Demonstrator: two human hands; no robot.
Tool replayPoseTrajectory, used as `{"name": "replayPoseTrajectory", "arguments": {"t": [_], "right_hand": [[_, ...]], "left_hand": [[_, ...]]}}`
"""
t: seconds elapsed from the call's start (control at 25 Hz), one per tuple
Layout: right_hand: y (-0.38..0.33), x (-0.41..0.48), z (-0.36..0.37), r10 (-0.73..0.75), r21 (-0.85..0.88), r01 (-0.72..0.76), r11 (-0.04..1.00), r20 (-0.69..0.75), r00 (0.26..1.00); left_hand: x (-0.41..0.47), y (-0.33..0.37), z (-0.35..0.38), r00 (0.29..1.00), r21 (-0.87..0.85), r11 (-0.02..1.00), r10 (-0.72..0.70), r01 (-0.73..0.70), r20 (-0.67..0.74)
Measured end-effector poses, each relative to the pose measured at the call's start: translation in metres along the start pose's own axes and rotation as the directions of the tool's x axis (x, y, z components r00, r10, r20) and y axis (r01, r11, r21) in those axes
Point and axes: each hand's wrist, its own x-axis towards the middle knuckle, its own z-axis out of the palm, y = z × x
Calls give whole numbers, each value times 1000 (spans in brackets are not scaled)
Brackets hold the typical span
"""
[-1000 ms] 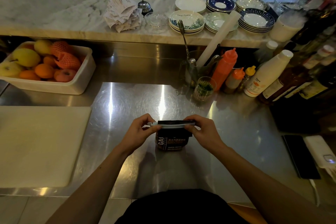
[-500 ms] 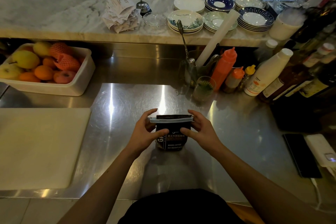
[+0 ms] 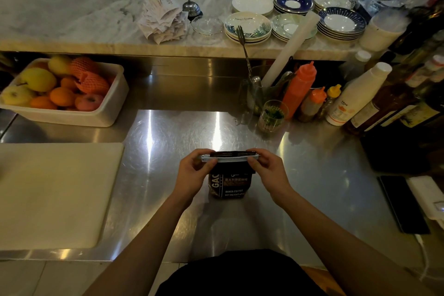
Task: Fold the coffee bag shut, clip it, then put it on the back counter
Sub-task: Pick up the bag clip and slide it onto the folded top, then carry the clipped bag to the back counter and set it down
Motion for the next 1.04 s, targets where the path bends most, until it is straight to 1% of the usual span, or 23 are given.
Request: {"name": "replayPoseTrajectory", "arguments": {"t": [0.16,0.32,0.4,0.52,0.64,0.72,0.76,0.84,0.96,1.04], "right_hand": [[-1,-15,10,21,24,-18,1000,-120,993],[-1,-44,26,28,44,-16,999,-288,957],[0,-70,32,28,56,-6,998,-407,913],[1,-113,34,45,86,2,996,-550,834],[5,-164,22,57,121,37,992,-687,724],[7,-195,15,87,166,54,985,-734,673],[10,-216,11,105,182,58,982,-766,635],[17,-261,3,115,190,86,978,-834,540],[31,-332,-6,126,194,149,970,-918,375],[43,-391,-13,137,179,167,969,-962,237]], "left_hand": [[3,-3,-5,999,-8,1000,4,-3,45],[8,-7,-14,986,8,1000,19,-21,166],[6,-8,-13,954,27,999,31,-41,299],[-7,-6,-2,898,37,998,21,-41,439],[-33,3,29,808,34,996,51,-87,587],[-51,7,48,754,40,993,59,-113,654],[-65,8,60,713,36,990,72,-135,698],[-97,10,87,619,31,986,80,-167,781],[-153,9,125,465,35,983,53,-179,884],[-203,4,155,347,35,973,47,-229,937]]}}
